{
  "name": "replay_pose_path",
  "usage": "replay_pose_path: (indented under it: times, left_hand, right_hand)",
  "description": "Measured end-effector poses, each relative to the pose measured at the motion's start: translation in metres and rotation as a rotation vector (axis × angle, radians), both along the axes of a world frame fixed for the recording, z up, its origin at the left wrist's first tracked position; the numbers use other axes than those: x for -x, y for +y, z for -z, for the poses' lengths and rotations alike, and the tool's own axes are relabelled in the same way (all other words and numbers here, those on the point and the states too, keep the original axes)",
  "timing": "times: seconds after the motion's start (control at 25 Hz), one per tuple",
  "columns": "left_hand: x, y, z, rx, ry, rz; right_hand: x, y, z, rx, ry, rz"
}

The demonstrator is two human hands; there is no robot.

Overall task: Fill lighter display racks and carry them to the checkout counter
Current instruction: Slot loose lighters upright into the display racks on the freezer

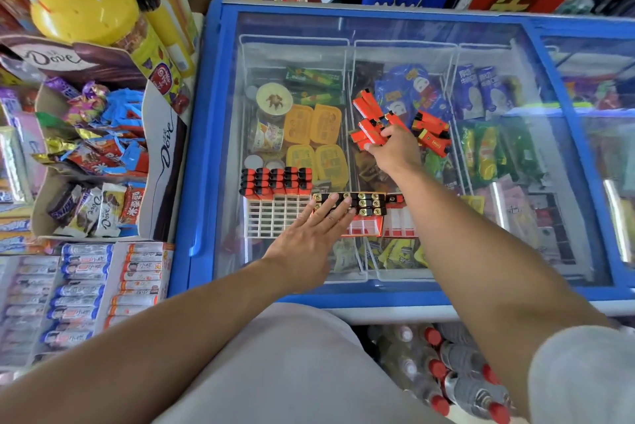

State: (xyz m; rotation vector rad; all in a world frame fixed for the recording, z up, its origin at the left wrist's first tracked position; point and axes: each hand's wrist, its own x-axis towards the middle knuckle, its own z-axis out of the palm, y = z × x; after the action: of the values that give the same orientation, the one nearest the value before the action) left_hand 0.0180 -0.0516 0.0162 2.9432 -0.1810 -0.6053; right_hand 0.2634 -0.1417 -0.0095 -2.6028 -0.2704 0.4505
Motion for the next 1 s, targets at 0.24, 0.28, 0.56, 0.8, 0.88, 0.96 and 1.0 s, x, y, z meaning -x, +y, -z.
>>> replay_pose_path:
  times: [0.24,0.28,0.56,0.8,0.88,0.96,1.0]
  left_hand:
    - [-0.002,0.004,0.003,0.05,-0.002,0.012]
    - [-0.002,0.005,0.004,0.057,-0.005,0.014]
    - [0.017,0.011,0.006,0.504,-0.303,-0.344]
    - [0.03,0.024,0.02,0.445,-0.297,-0.474]
    - [0.035,0.021,0.024,0.442,-0.198,-0.42]
    - [0.036,0.022,0.026,0.413,-0.127,-0.366]
    - [0.036,0.023,0.027,0.388,-0.093,-0.343]
  right_hand:
    - [-0.005,0.002,-0.008,-0.03,0.007,0.009]
    - [0.0,-0.001,-0.017,-0.083,-0.023,0.005]
    - [0.089,-0.054,-0.079,-0.576,0.097,-0.089]
    - [0.138,-0.07,-0.088,-0.421,0.223,-0.288]
    - [0.146,-0.061,-0.077,-0.347,0.218,-0.331]
    - [0.152,-0.049,-0.063,-0.265,0.104,-0.394]
    - [0.156,-0.042,-0.056,-0.235,0.025,-0.437]
